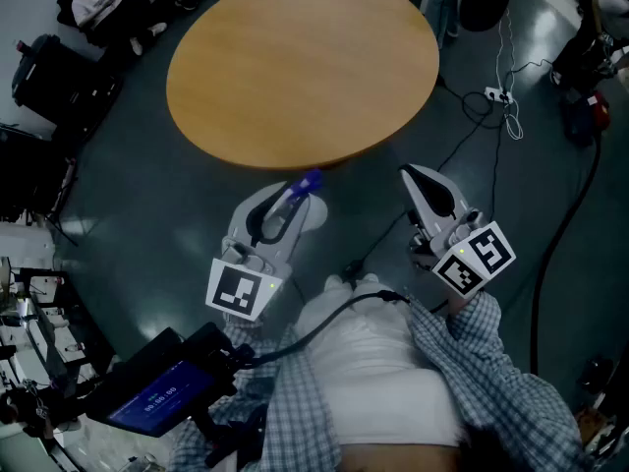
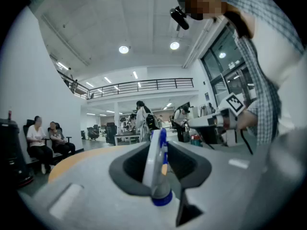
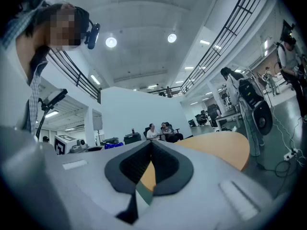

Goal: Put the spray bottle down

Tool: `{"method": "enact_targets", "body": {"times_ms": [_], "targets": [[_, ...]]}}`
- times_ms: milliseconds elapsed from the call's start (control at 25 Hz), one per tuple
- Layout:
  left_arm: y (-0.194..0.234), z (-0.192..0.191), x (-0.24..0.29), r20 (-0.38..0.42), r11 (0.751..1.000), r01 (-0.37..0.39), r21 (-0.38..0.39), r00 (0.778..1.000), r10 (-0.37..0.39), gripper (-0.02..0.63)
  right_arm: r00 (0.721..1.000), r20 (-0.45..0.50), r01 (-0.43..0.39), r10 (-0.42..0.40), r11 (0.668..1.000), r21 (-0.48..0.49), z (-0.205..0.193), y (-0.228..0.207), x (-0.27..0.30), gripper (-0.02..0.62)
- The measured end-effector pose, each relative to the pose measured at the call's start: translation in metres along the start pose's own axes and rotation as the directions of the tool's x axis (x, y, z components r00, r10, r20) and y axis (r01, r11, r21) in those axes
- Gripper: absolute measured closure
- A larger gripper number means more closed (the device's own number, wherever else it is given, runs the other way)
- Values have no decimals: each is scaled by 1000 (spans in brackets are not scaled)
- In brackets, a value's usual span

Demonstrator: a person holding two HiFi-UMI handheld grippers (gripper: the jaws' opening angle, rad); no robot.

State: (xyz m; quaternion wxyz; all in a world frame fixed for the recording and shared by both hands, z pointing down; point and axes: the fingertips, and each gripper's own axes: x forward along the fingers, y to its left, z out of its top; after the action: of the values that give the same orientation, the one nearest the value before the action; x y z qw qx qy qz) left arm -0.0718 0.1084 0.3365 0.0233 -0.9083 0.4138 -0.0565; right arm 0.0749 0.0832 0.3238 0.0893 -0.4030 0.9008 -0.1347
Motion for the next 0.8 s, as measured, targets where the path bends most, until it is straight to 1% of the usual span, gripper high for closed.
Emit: {"method": "enact_targets", "body": {"times_ms": [320, 520, 640, 800], "targets": [[-2, 5, 0, -3, 1000, 8, -4, 1000, -8, 503, 1000, 0, 6, -6, 1000, 9, 5, 0, -1, 592], [-10, 2, 3, -8, 1000, 1, 0, 1000, -1, 503, 1000, 3, 11, -11, 1000, 12, 2, -6, -10, 592], [-7, 5, 1, -9, 1000, -3, -1, 1000, 3, 503, 1000, 1, 15, -15, 1000, 12, 4, -5, -9, 592], [-10, 9, 2, -7, 1000, -18, 8, 1000, 18, 503, 1000, 16, -16, 15, 1000, 24, 8, -4, -14, 592]]}}
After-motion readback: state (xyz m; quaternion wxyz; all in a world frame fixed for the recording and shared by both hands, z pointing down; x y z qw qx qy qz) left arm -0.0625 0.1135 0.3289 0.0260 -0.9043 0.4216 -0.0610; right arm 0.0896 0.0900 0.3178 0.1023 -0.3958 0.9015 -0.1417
